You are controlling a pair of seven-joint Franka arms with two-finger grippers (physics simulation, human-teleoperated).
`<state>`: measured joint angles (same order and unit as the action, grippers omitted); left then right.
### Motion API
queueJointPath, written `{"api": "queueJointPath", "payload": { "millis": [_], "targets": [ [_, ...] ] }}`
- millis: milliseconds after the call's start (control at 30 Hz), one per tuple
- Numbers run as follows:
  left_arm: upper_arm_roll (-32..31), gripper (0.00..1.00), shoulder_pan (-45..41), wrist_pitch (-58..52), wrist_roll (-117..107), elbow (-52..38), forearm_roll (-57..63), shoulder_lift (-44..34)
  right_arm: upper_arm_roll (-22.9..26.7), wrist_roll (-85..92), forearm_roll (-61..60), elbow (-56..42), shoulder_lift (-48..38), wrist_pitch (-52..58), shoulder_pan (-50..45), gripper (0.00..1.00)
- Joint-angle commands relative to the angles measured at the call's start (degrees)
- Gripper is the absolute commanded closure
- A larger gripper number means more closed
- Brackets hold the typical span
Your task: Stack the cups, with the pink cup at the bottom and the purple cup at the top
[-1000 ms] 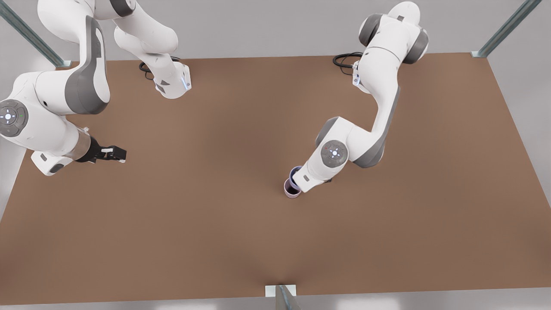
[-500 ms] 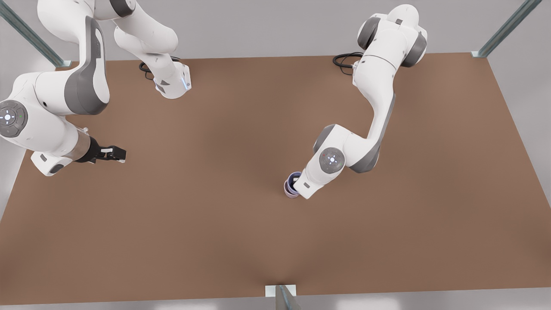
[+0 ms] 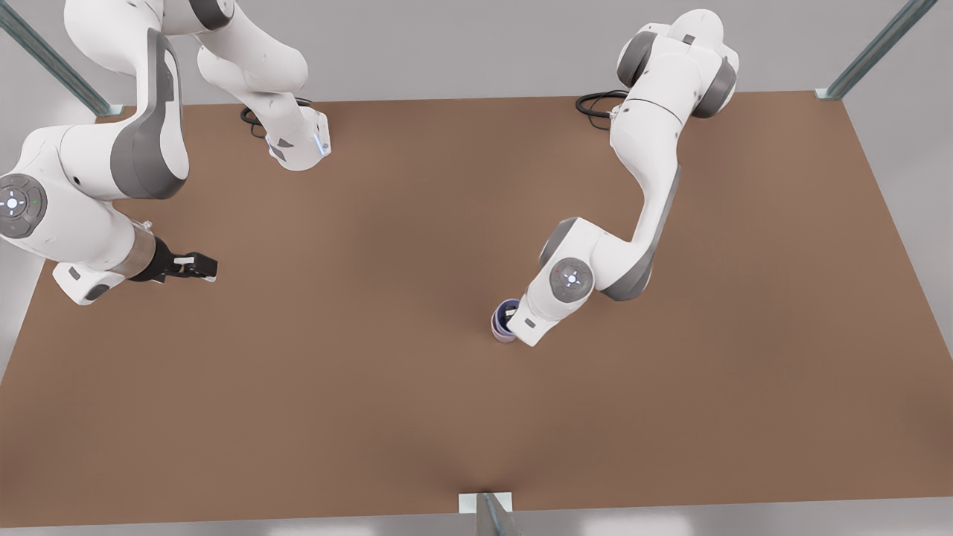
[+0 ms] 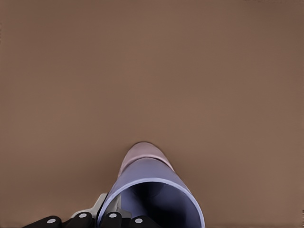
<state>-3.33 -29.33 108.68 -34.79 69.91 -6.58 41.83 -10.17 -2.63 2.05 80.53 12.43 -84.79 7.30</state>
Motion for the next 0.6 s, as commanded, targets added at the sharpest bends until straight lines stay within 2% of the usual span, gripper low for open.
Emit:
{"api": "queueJointPath", "payload": {
  "millis": [0,567],
  "targets": [
    [0.0,0.79,0.0,0.2,-2.9,0.1,-0.3,-0.1,0.0,0.3,0.0,0.0,0.0,0.0,0.0,0.0],
    [0.1,0.79,0.0,0.7,-2.7,0.7,-0.1,1.3,0.0,0.2,0.0,0.0,0.3,0.0,0.0,0.0]
  ]
}}
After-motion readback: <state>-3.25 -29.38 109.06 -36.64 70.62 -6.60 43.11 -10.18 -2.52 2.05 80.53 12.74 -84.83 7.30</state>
